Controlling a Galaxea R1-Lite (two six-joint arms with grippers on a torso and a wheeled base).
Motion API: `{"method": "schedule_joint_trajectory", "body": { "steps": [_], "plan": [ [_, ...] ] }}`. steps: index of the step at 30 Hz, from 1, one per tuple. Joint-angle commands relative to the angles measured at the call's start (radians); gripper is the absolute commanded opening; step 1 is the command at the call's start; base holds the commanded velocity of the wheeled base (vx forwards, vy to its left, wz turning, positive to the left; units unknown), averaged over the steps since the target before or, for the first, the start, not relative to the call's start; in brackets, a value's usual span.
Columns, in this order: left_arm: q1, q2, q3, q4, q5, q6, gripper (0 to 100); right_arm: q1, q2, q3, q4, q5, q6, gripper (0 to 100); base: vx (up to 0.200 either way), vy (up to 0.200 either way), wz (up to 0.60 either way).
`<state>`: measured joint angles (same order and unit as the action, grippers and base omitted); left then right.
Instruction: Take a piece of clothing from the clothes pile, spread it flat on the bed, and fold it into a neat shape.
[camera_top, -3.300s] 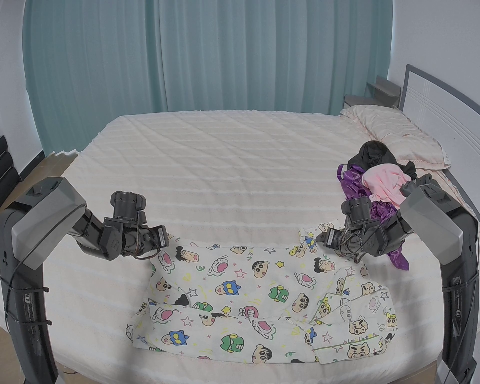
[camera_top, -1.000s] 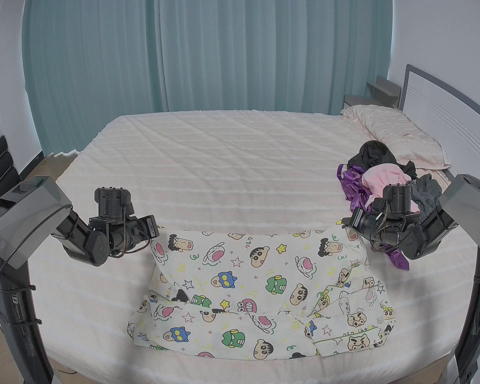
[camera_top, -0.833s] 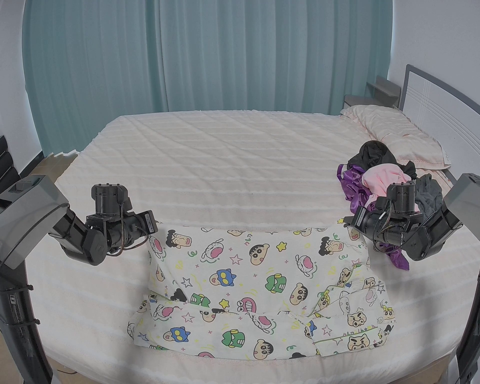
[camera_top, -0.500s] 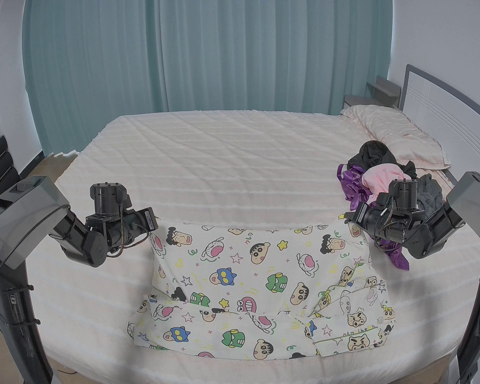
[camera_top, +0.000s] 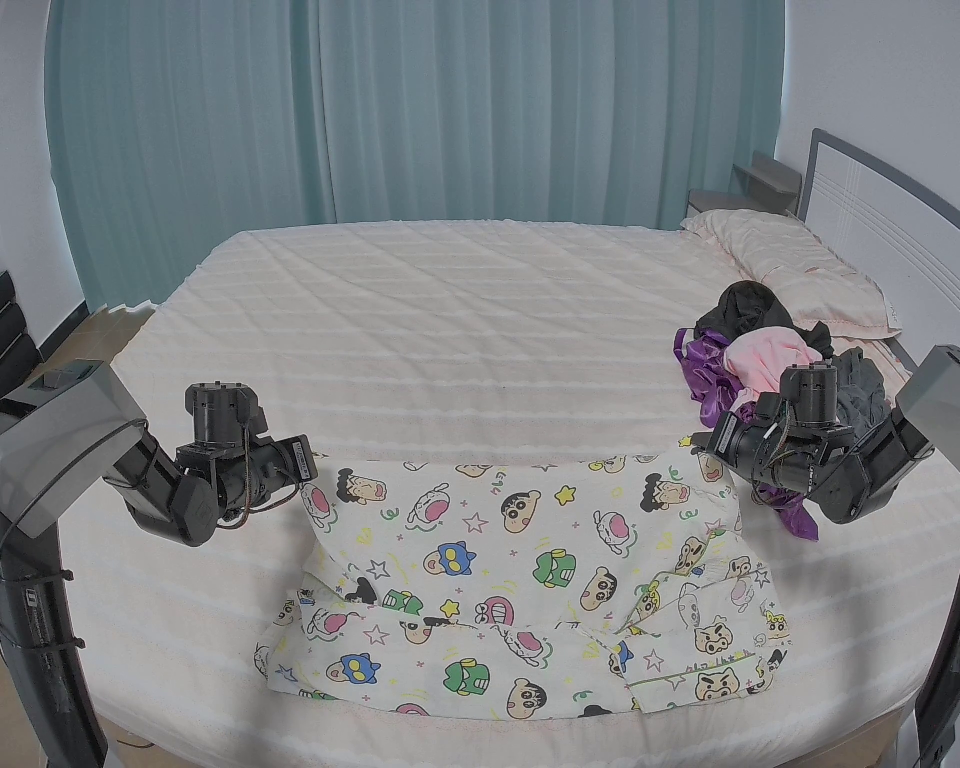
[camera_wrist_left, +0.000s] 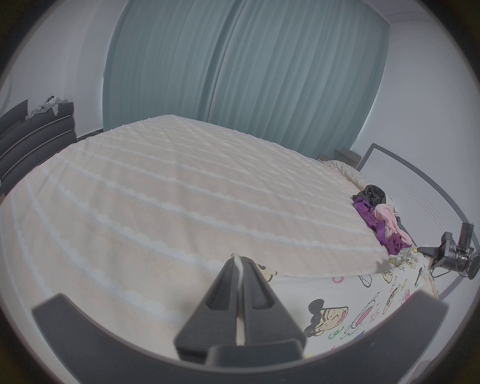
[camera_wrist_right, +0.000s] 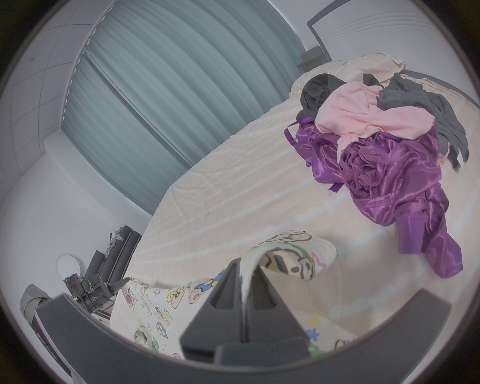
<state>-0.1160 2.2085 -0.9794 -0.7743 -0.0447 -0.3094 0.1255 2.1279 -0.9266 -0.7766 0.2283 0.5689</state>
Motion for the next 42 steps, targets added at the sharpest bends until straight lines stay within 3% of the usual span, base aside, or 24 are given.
{"method": "schedule_joint_trajectory", "body": {
  "steps": [1, 12, 25, 32, 42],
  "plan": [
    [0.001, -0.021, 0.033, -0.013, 0.000, -0.001, 0, 0.002, -0.028, 0.037, 0.000, -0.001, -0.004, 0, 0.000, 0.000, 0.00],
    [0.004, -0.059, 0.240, -0.160, 0.003, 0.075, 0, 0.014, -0.065, 0.226, -0.138, -0.007, -0.024, 0, 0.000, 0.000, 0.00],
    [-0.002, -0.090, 0.406, -0.184, 0.003, 0.082, 0, 0.023, -0.063, 0.476, -0.332, -0.009, -0.135, 0, 0.000, 0.000, 0.00],
    [-0.008, -0.081, 0.502, -0.231, 0.000, 0.081, 0, 0.048, -0.052, 0.595, -0.380, -0.009, -0.176, 0, 0.000, 0.000, 0.00],
    [-0.024, -0.062, 0.554, -0.231, -0.004, 0.081, 0, 0.072, -0.013, 0.638, -0.389, -0.021, -0.178, 0, 0.000, 0.000, 0.00]
  ]
}}
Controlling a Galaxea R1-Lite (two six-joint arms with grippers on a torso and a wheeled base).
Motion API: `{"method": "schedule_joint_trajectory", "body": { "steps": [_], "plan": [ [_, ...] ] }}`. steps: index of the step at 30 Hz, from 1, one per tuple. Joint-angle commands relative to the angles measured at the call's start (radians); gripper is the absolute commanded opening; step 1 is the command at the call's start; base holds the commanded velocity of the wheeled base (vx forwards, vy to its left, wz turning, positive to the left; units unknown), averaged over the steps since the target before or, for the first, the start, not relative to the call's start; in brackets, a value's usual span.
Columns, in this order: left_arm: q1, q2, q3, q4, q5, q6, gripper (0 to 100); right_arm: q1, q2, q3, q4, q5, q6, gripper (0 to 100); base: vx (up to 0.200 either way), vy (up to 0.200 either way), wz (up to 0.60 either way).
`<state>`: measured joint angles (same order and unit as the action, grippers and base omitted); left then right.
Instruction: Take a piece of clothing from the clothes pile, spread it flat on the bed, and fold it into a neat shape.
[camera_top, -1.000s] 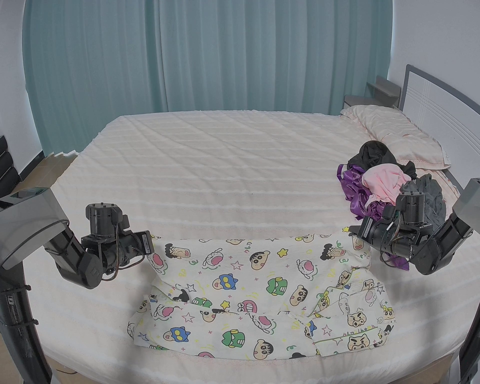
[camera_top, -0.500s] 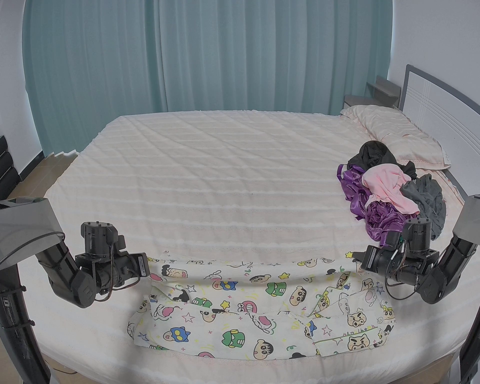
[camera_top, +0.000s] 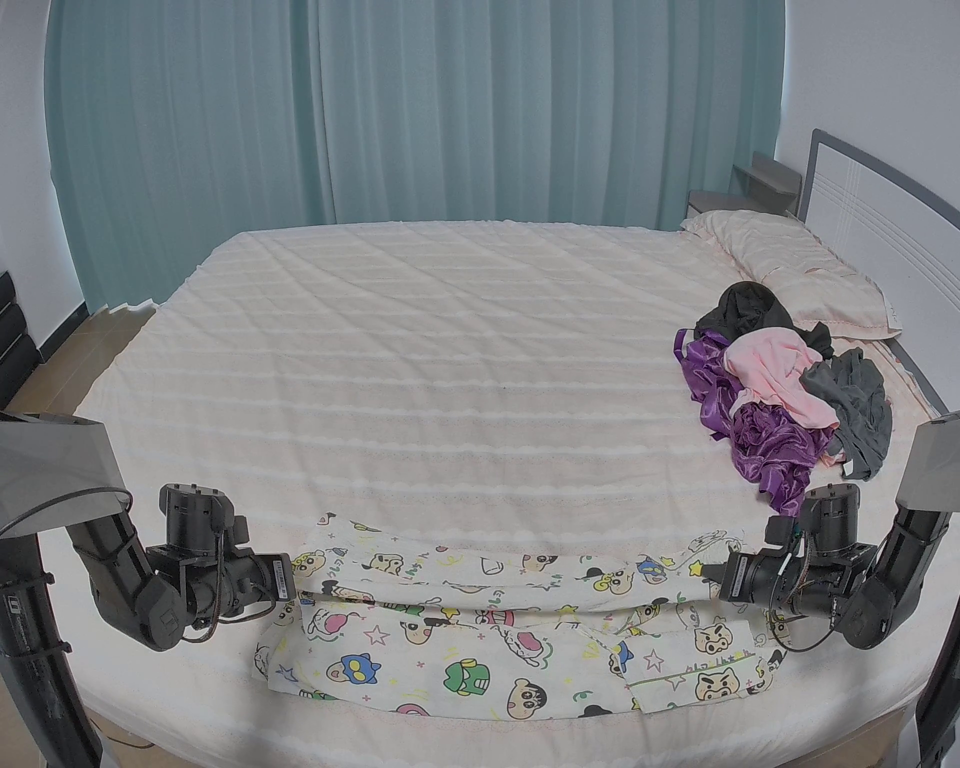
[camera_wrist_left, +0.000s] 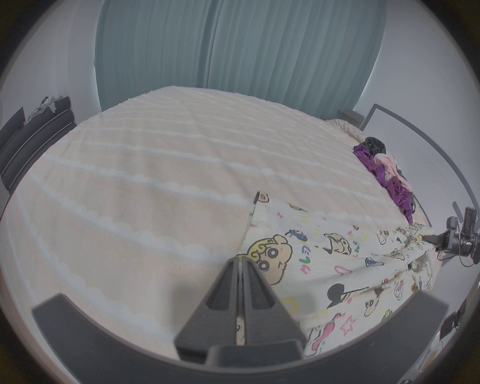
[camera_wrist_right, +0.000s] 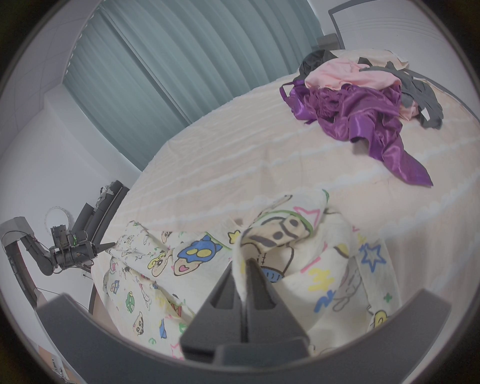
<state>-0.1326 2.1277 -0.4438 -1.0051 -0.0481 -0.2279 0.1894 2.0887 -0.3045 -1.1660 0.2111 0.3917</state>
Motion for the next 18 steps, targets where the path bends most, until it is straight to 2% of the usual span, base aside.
{"method": "schedule_joint_trajectory", "body": {
  "steps": [1, 6, 7, 15, 18],
  "plan": [
    [-0.006, 0.023, 0.019, -0.001, -0.001, -0.001, 0, 0.009, 0.031, 0.019, 0.000, -0.007, -0.001, 0, 0.000, 0.000, 0.00],
    [-0.009, 0.021, 0.047, -0.001, -0.003, -0.001, 0, 0.009, 0.042, 0.044, -0.001, -0.025, -0.001, 0, 0.000, 0.000, 0.00],
    [-0.010, 0.021, 0.051, -0.003, -0.004, -0.001, 100, 0.009, 0.040, 0.047, -0.001, -0.027, -0.001, 100, 0.000, 0.000, 0.00],
    [-0.010, 0.020, 0.125, -0.130, -0.003, -0.013, 100, -0.002, -0.029, 0.096, -0.029, -0.033, 0.015, 100, 0.000, 0.000, 0.00],
    [0.013, 0.018, 0.159, -0.184, -0.003, -0.021, 100, -0.030, -0.075, 0.116, -0.032, -0.036, 0.021, 100, 0.000, 0.000, 0.00]
  ]
}}
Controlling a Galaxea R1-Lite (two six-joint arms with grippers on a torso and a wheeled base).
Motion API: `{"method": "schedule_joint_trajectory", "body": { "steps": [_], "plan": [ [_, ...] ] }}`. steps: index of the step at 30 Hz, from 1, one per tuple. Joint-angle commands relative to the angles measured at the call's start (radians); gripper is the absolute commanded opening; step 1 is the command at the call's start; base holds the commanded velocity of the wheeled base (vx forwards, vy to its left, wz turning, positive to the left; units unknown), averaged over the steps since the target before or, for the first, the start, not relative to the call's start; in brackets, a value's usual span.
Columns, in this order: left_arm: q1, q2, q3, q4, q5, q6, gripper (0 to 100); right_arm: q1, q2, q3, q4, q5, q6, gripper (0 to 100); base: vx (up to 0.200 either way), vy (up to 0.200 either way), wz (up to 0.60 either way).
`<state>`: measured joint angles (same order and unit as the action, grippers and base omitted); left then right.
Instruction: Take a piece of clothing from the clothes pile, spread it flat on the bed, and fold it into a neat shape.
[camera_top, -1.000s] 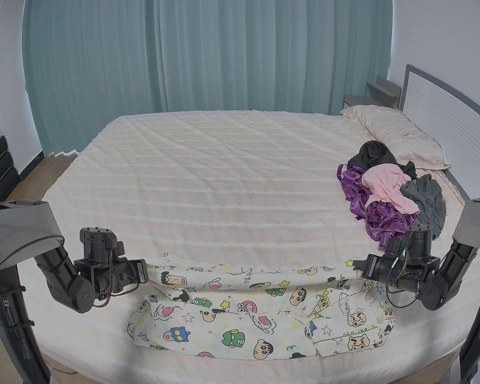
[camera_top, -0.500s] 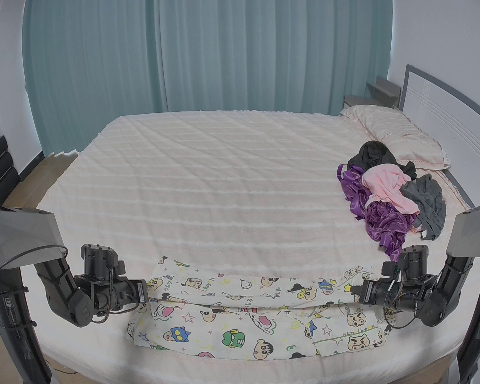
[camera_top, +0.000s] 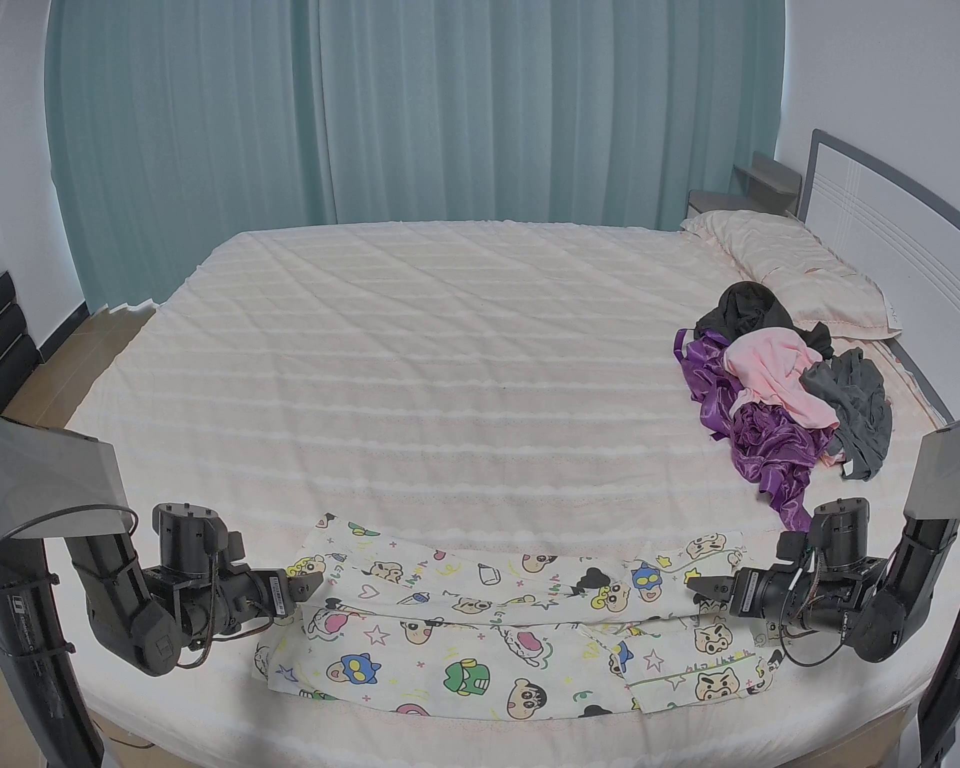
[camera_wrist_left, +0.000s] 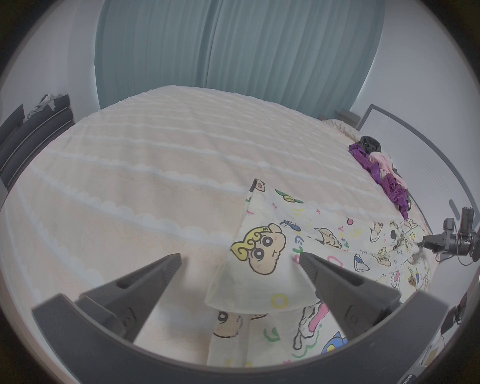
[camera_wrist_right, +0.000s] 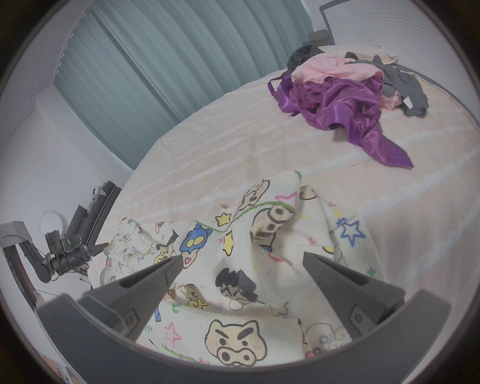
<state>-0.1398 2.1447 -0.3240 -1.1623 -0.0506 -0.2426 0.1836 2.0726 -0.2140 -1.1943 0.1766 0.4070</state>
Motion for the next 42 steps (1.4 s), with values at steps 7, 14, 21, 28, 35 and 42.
{"method": "schedule_joint_trajectory", "body": {
  "steps": [7, 14, 21, 28, 35, 42],
  "plan": [
    [0.054, -0.022, 0.072, -0.096, 0.002, -0.153, 100, -0.059, -0.063, 0.071, -0.005, 0.004, 0.104, 100, 0.000, 0.000, 0.00],
    [0.068, -0.100, 0.079, -0.096, 0.015, -0.362, 100, -0.009, -0.002, 0.065, -0.007, -0.002, 0.227, 100, 0.000, 0.000, 0.00],
    [0.063, -0.143, 0.138, -0.096, 0.021, -0.426, 100, -0.001, 0.027, 0.024, -0.007, -0.003, 0.230, 100, 0.000, 0.000, 0.00],
    [0.054, -0.141, 0.152, -0.096, 0.021, -0.488, 100, 0.000, 0.089, -0.030, -0.007, -0.086, 0.230, 0, 0.000, 0.000, 0.00],
    [0.008, -0.140, 0.177, -0.097, 0.046, -0.491, 100, -0.013, 0.054, 0.007, -0.007, -0.092, 0.246, 0, 0.000, 0.000, 0.00],
    [-0.063, -0.132, 0.189, -0.097, 0.101, -0.515, 100, -0.042, 0.026, 0.058, -0.022, -0.095, 0.245, 0, 0.000, 0.000, 0.00]
  ]
}}
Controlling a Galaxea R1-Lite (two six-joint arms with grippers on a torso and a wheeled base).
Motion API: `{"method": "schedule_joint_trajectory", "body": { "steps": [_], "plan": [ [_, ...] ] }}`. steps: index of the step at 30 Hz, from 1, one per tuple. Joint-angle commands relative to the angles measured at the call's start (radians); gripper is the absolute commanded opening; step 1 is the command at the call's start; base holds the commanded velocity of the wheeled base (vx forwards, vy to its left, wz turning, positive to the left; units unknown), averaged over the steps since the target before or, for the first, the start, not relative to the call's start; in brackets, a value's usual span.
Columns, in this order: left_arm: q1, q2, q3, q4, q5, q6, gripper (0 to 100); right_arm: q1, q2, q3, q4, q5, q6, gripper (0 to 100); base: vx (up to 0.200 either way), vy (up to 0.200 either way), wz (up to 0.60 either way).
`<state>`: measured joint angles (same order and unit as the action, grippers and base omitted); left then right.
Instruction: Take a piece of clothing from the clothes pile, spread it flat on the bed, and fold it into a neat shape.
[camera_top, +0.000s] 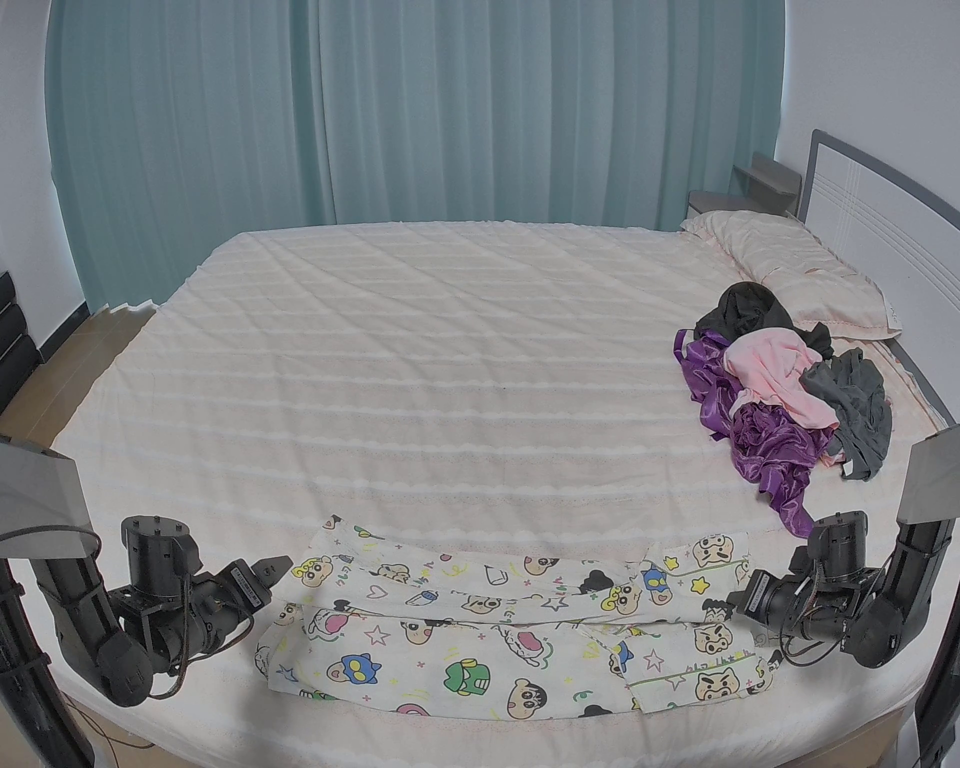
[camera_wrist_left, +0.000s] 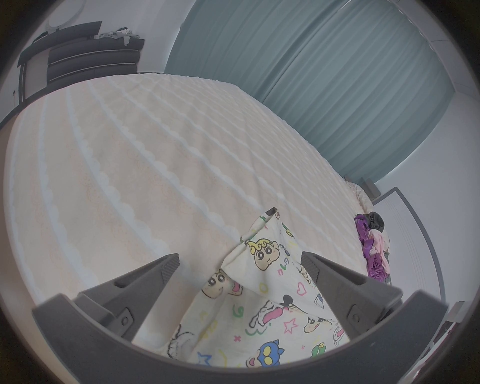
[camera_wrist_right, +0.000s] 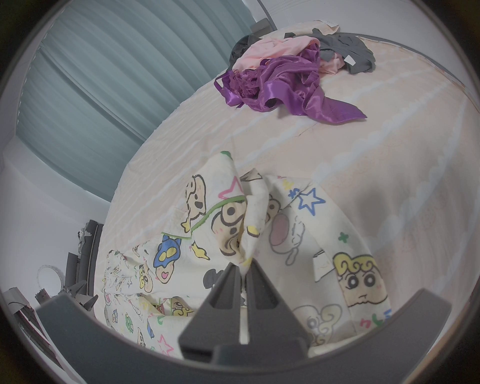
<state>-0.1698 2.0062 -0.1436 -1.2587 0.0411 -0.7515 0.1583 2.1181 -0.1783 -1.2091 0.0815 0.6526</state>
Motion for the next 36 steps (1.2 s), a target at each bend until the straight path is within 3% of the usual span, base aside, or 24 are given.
{"method": "schedule_joint_trajectory", "body": {
  "steps": [1, 8, 9, 19, 22, 27, 32, 36],
  "plan": [
    [-0.037, 0.006, 0.009, -0.001, 0.010, -0.008, 100, -0.022, -0.020, 0.025, -0.009, 0.000, -0.002, 0, 0.000, 0.000, 0.00],
    [-0.051, 0.008, 0.018, -0.001, 0.010, -0.011, 100, -0.025, -0.010, 0.034, -0.029, 0.000, -0.008, 0, 0.000, 0.000, 0.00],
    [-0.051, 0.008, 0.018, -0.001, 0.011, -0.011, 100, -0.025, -0.009, 0.034, -0.029, 0.000, -0.008, 100, 0.000, 0.000, 0.00],
    [-0.051, 0.005, 0.024, -0.001, 0.011, -0.012, 100, -0.025, -0.182, 0.069, -0.036, -0.020, -0.008, 100, 0.000, 0.000, 0.00],
    [-0.070, 0.000, 0.027, -0.001, 0.010, -0.051, 100, 0.033, -0.299, 0.036, -0.021, -0.037, -0.010, 100, 0.000, 0.000, 0.00],
    [-0.086, 0.000, 0.029, -0.001, 0.010, -0.054, 100, 0.107, -0.273, -0.044, 0.022, -0.057, -0.002, 100, 0.000, 0.000, 0.00],
    [-0.088, 0.005, 0.029, -0.001, 0.011, -0.055, 100, 0.178, -0.152, -0.181, 0.074, -0.118, 0.010, 100, 0.000, 0.000, 0.00],
    [-0.088, 0.008, 0.029, -0.001, 0.010, -0.055, 100, 0.228, -0.064, -0.231, 0.076, -0.129, 0.056, 100, 0.000, 0.000, 0.00]
  ]
}}
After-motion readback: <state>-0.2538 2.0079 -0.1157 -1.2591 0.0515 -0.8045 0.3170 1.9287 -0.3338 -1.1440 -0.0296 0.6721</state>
